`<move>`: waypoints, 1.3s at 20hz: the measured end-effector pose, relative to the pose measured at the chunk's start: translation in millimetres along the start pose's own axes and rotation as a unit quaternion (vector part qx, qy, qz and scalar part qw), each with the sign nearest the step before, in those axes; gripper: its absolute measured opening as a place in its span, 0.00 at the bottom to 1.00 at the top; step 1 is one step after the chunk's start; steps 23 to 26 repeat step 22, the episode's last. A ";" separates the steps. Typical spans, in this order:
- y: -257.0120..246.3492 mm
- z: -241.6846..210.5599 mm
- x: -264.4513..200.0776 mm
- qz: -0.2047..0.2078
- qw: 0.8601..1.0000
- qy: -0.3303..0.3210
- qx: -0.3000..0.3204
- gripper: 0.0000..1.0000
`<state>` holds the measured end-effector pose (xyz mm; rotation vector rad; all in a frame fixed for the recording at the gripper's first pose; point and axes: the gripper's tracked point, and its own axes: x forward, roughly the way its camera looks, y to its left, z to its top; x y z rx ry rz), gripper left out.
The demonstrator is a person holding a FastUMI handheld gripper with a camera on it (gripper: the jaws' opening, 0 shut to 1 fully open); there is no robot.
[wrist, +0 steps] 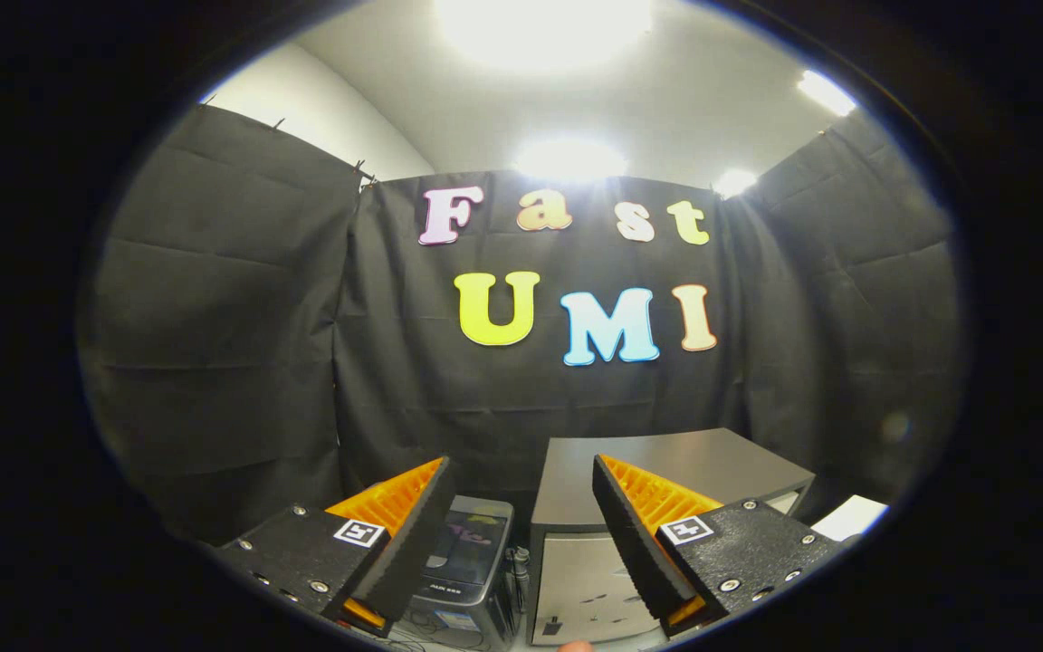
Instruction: Put the clothes into the washing machine and then close the washing machine lid.
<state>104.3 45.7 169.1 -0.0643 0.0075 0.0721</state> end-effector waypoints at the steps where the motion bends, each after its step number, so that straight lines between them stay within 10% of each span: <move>1: -7.3 0.5 -8.1 -0.005 1.000 -0.001 -0.002 0.95; 26: -80.9 -6.8 -82.6 -0.054 0.998 0.004 0.009 0.95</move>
